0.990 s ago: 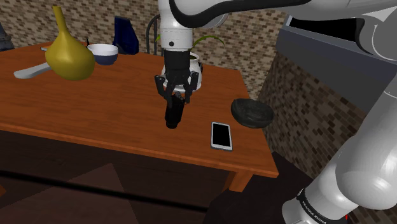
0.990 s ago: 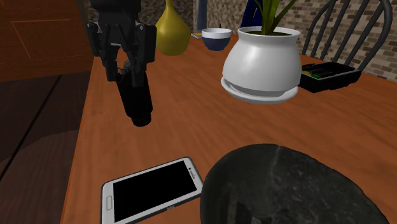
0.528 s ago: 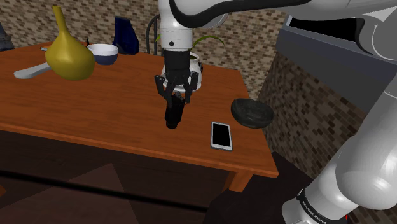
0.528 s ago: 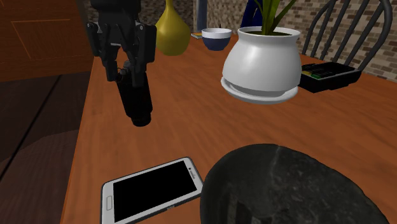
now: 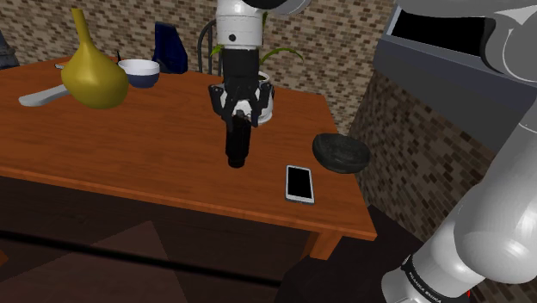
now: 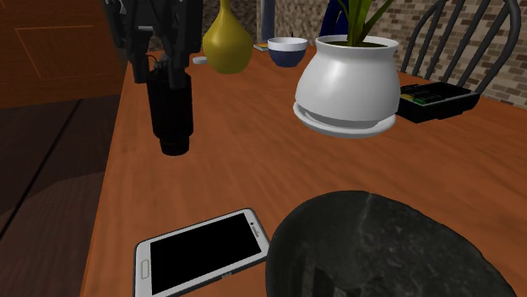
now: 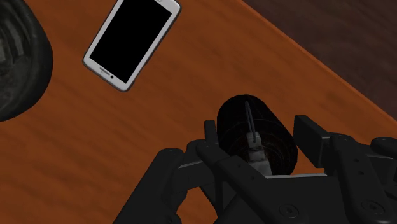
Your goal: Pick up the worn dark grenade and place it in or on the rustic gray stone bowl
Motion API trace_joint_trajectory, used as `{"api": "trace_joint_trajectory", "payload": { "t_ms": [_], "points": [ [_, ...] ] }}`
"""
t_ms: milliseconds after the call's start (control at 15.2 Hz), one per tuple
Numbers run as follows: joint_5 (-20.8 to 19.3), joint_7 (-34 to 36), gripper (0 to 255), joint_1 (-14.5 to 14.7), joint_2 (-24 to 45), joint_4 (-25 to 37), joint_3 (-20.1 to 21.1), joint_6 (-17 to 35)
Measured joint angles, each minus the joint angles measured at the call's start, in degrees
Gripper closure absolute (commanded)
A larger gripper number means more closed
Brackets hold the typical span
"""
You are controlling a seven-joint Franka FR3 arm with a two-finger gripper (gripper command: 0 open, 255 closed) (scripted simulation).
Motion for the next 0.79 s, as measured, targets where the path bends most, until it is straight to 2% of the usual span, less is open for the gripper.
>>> {"api": "trace_joint_trajectory", "payload": {
  "t_ms": [792],
  "points": [
    [-0.6,1.0,255,0.5,1.5,11.1,0.2,-9.7]
  ]
}}
